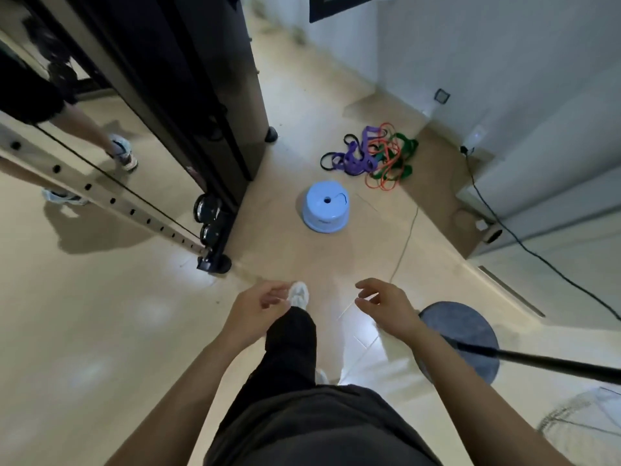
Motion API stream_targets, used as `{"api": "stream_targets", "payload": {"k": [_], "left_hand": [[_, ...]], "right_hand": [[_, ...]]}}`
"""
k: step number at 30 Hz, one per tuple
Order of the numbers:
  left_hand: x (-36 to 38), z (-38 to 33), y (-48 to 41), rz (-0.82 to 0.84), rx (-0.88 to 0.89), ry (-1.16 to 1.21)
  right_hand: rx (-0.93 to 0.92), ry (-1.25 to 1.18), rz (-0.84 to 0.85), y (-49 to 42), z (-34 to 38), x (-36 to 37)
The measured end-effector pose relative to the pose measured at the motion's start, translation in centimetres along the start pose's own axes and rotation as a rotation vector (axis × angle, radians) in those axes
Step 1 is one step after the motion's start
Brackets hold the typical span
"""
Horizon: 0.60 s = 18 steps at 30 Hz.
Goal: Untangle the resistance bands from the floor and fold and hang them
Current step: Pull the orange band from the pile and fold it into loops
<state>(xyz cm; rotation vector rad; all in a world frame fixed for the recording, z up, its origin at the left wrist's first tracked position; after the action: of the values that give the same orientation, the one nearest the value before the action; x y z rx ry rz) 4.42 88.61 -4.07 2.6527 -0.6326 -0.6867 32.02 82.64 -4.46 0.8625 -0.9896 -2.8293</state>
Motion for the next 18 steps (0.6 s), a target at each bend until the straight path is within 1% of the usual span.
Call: {"api": "stream_targets", "payload": {"k": [6, 9, 11, 14, 18], "left_hand": [[-2.5, -5.2, -13.6, 0.093, 0.053, 0.037], [-3.3, -8.6, -20.6, 0.188, 0.068, 0.013], [-3.8, -10.9, -25.0, 0.203, 0.058, 0.007], [-3.5, -14.7, -31.2, 0.206, 0.092, -0.017], [-0.9, -19.2, -38.2, 0.282, 0.112, -0.057]], "right_hand": [[0.076, -0.015, -0.029, -8.6, 4.3, -5.6], [0.085, -0.060, -0.098, -12.3, 6.3, -9.9], [0.101, -0.082, -0.134, -14.4, 6.8, -12.4], [0.142, -0.121, -0.166, -17.7, 6.6, -15.3], [0.187, -0.147, -0.140, -23.5, 6.1, -18.2]]}}
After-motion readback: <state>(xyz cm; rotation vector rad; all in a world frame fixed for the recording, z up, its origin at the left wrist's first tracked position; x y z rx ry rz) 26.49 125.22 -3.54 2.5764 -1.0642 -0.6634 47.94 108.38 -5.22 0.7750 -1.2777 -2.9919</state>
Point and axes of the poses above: each hand's wrist, its own y-axis away from the middle knuckle, its own x-axis out of the palm, z = x × y, the point moved 8 cm from there along -y, towards the middle knuckle, and after that the axes turned 3 degrees about x, right-handed, at the moved point
